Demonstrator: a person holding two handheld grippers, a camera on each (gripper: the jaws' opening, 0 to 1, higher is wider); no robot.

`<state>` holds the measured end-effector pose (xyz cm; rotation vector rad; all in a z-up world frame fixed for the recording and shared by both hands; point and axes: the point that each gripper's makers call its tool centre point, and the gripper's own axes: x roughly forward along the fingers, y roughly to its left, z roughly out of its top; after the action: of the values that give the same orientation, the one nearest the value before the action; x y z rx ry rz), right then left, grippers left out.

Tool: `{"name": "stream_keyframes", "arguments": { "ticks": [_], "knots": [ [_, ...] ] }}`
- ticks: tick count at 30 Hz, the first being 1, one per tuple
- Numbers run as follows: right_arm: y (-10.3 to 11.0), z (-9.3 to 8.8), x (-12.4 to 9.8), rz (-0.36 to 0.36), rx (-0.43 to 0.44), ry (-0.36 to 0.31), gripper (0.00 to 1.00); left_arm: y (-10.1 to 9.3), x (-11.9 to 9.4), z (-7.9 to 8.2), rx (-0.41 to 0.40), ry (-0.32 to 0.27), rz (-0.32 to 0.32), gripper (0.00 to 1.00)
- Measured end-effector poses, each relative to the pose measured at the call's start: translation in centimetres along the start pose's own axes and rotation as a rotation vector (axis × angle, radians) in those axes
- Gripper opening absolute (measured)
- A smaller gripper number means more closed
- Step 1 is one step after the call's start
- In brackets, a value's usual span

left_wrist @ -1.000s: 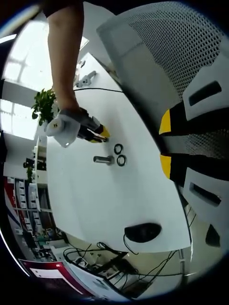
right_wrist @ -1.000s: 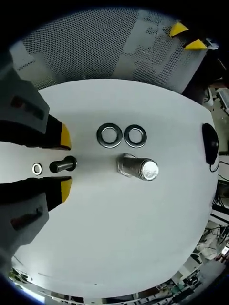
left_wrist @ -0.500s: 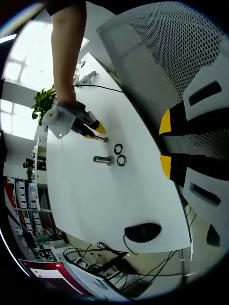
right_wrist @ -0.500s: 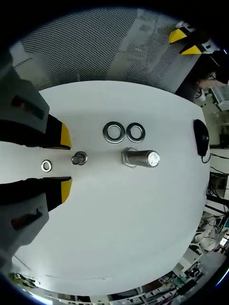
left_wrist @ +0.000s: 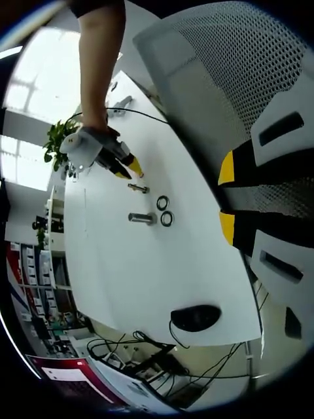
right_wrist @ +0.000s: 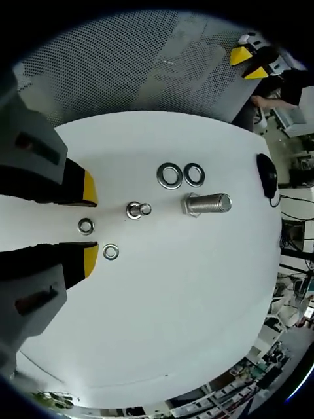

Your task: Place the washer onto the threaded stud by aligning its center hole with the stud, sliding it down to the base, and recovering from edge contact or off-axis alignment until the washer reaches the visible bottom stop.

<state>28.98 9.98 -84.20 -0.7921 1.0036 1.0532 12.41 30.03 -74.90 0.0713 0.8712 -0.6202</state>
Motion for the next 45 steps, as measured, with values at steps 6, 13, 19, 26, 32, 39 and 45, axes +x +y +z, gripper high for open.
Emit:
{"name": "stream_keyframes", "arguments": {
  "ticks": [6,13,19,26,32,39,45],
  "knots": [
    [-0.1,-1.7,-0.2,-0.009,0.055,-0.022,0.23,0.0,0.0,0.0,0.002,0.002,-0.001,0.11],
    [0.2,-3.1,0.1,0.002,0.062,0.006,0.23,0.1,0.0,-0.1,0.003,0.002,-0.002,0.11],
    [0.2,-2.8,0.4,0.011,0.053,0.018,0.23,0.1,0.0,-0.1,0.003,0.001,-0.001,0.11],
    [0.2,-2.5,1.0,0.027,0.075,0.011,0.23,0.1,0.0,-0.1,0.003,-0.003,0.005,0.11],
    [0.0,-2.7,1.6,0.04,0.091,0.021,0.23,0.2,0.0,-0.1,0.003,-0.003,0.006,0.11],
    [-0.2,-2.2,1.9,0.027,0.085,0.022,0.23,0.2,0.0,0.0,0.002,-0.004,0.006,0.11],
    [-0.1,-1.9,2.0,0.029,0.054,0.045,0.22,0.2,0.0,-0.1,0.001,-0.004,0.007,0.11]
  ]
}}
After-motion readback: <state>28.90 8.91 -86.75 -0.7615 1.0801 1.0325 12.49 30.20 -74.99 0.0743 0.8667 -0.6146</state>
